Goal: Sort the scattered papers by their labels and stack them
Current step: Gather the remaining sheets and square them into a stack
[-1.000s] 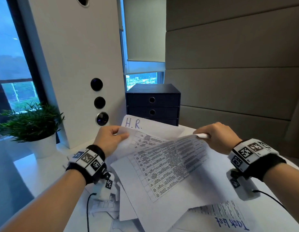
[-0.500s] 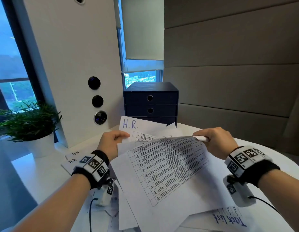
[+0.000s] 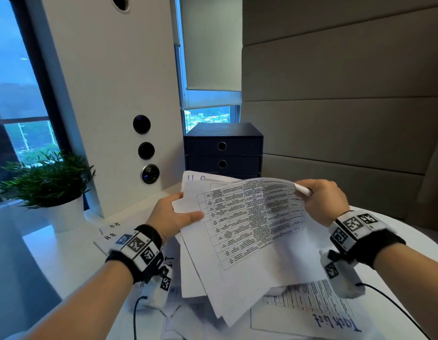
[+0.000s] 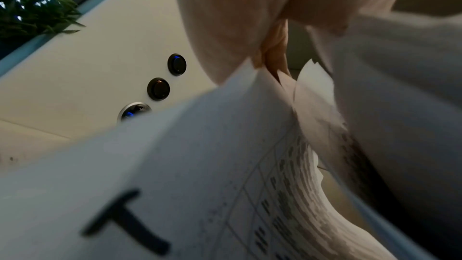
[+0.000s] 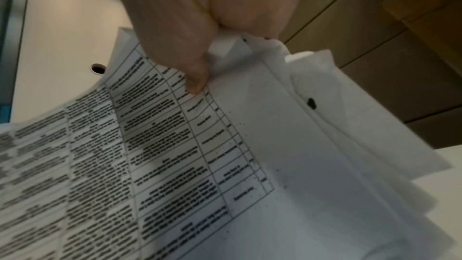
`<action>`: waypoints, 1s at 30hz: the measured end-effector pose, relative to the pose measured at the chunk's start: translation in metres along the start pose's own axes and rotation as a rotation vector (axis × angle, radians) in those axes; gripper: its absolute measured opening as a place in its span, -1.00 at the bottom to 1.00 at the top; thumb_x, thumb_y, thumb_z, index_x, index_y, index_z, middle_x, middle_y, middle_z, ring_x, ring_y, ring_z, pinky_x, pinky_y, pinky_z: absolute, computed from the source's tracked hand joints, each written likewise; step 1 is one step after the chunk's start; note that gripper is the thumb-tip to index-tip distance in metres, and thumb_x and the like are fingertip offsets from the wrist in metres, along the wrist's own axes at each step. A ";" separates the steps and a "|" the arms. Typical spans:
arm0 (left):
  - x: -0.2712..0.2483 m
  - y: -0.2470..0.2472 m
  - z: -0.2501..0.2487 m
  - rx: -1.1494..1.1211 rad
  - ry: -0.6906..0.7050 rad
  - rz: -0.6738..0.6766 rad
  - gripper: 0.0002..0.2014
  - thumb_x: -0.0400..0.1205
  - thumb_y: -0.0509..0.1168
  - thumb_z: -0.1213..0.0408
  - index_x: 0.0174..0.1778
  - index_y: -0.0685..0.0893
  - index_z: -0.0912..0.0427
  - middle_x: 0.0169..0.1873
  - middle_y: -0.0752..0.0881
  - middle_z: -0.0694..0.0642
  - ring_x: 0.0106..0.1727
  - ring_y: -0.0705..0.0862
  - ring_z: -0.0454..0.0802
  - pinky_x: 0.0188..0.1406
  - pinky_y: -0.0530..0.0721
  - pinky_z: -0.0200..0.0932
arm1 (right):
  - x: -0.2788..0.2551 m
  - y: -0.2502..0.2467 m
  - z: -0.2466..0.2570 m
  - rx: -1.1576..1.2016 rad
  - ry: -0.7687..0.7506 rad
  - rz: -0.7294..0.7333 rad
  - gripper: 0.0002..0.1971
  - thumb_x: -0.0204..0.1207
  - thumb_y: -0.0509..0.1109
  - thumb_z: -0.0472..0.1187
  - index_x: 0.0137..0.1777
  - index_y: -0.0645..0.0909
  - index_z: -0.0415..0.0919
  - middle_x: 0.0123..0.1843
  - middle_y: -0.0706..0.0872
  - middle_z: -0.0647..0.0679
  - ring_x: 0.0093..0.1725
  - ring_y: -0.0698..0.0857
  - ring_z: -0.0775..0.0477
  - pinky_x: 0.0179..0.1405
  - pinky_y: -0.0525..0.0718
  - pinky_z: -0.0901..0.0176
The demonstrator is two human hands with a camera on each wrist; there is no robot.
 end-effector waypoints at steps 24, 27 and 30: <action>-0.010 0.003 -0.114 0.161 0.425 -0.051 -0.85 0.40 0.54 0.51 -0.24 0.82 0.18 -0.25 0.84 0.01 -0.13 0.81 -0.01 -0.05 0.77 -0.04 | 0.028 -0.031 0.117 -0.431 -0.448 0.202 0.05 0.24 0.58 0.16 0.66 0.04 0.12 0.62 0.35 0.07 0.56 0.37 -0.07 0.55 0.25 -0.18; -0.016 0.000 -0.115 0.191 0.454 -0.029 -0.67 0.35 0.56 0.54 -0.30 0.69 -0.02 -0.29 0.77 -0.02 -0.19 0.73 -0.11 -0.11 0.72 -0.13 | 0.025 -0.026 0.115 -0.413 -0.426 0.327 0.14 0.18 0.65 0.14 0.67 0.01 0.14 0.62 0.34 0.10 0.58 0.35 -0.05 0.60 0.16 -0.25; -0.017 -0.001 -0.121 0.179 0.437 0.021 -0.49 0.31 0.54 0.57 -0.21 0.48 -0.12 -0.07 0.72 0.31 -0.05 0.75 0.22 -0.04 0.77 0.17 | 0.018 -0.025 0.119 -0.310 -0.401 0.384 -0.10 0.20 0.68 -0.03 0.54 0.34 0.07 0.33 0.65 0.05 0.32 0.62 -0.08 0.38 0.52 -0.07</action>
Point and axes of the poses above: each hand's wrist, its own x-axis towards the middle knuckle, its own y-axis out of the palm, z = x × y, the point moved 4 cm from there along x, towards the middle knuckle
